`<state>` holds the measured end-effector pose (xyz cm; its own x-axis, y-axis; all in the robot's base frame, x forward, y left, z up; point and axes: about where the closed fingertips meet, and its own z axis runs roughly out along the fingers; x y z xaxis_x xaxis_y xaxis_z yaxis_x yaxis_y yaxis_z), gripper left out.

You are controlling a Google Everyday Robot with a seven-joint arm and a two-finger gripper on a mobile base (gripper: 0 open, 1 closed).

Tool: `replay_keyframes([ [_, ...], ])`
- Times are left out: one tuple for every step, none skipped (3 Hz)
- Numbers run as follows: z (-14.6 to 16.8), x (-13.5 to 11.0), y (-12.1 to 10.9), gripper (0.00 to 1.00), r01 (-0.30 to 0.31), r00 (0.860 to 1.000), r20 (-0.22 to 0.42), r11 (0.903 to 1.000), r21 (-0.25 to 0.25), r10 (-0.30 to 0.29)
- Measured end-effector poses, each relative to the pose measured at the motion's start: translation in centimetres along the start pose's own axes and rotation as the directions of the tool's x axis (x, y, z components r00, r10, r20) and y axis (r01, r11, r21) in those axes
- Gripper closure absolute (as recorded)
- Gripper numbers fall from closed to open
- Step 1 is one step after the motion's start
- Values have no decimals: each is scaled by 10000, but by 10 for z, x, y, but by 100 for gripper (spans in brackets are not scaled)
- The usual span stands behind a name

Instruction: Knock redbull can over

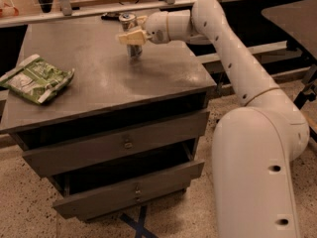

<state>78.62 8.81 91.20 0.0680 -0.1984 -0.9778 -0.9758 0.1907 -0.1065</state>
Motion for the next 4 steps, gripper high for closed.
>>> replay_keyframes([
  [-40, -29, 12, 87, 243, 9954, -927, 9997, 28, -240],
  [-65, -64, 34, 100, 642, 9700, -2321, 9971, -410, -720],
  [-64, -73, 54, 100, 1166, 9022, -4017, 9855, -1235, -1571],
  [-54, -63, 61, 100, 1593, 7921, -5609, 9687, -1905, -2406],
])
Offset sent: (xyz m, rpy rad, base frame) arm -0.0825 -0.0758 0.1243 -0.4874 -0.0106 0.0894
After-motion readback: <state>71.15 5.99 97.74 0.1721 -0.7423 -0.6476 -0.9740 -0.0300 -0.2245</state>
